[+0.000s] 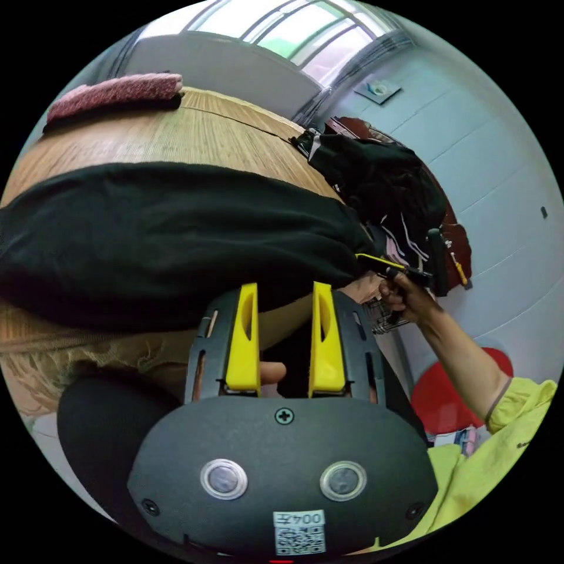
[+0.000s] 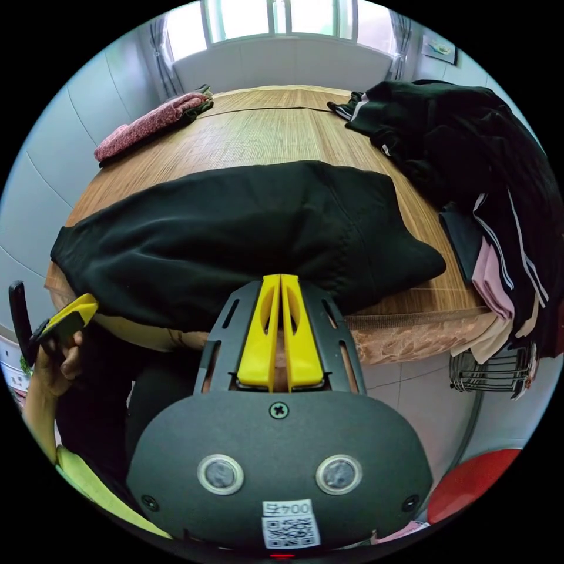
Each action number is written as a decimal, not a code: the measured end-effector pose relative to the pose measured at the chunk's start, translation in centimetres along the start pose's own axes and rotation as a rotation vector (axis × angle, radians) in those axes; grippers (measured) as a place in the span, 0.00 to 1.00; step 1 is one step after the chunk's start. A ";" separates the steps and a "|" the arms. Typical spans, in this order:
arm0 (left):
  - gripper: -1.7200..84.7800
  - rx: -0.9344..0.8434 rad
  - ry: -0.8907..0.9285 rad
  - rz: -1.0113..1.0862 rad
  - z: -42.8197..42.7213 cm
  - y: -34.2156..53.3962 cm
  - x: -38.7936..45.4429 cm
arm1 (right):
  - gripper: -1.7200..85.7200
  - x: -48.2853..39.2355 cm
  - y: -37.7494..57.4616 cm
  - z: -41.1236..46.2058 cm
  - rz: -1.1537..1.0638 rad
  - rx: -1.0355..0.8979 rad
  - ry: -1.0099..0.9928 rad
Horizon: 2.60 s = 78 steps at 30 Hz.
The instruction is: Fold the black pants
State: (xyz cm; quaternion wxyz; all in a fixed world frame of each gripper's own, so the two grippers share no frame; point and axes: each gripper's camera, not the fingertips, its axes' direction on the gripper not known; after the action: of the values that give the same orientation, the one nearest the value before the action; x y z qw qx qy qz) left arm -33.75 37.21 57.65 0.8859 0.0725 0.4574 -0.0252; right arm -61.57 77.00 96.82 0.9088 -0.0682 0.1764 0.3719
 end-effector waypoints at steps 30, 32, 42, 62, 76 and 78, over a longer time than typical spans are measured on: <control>0.19 0.579 -0.136 -0.879 -34.5 4.2 -42.8 | 0.01 -9.0 1.9 -1.5 -0.011 0.077 -0.443; 0.19 0.564 -0.168 -0.897 -34.9 4.1 -43.5 | 0.01 -7.8 2.2 -1.5 0.015 0.073 -0.479; 0.19 0.608 -0.162 -0.818 -34.1 2.7 -43.7 | 0.01 -3.6 6.5 -0.6 0.093 0.120 -0.826; 0.04 0.646 -0.164 -0.038 -34.4 -7.4 -14.3 | 0.01 2.0 8.4 -0.4 0.210 0.221 -0.863; 0.06 0.090 -0.571 0.723 4.7 -2.7 24.3 | 0.01 9.3 12.6 -2.9 0.327 0.340 -0.831; 0.07 -0.009 -0.637 0.781 10.0 -0.6 25.8 | 0.01 9.6 13.0 -2.7 0.333 0.331 -0.815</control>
State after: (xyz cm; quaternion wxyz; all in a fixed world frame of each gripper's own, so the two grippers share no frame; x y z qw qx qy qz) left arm -10.83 35.71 42.29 0.9252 0.2230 0.1030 0.2892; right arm -65.03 91.87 90.86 0.8305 0.2585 -0.1294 0.4761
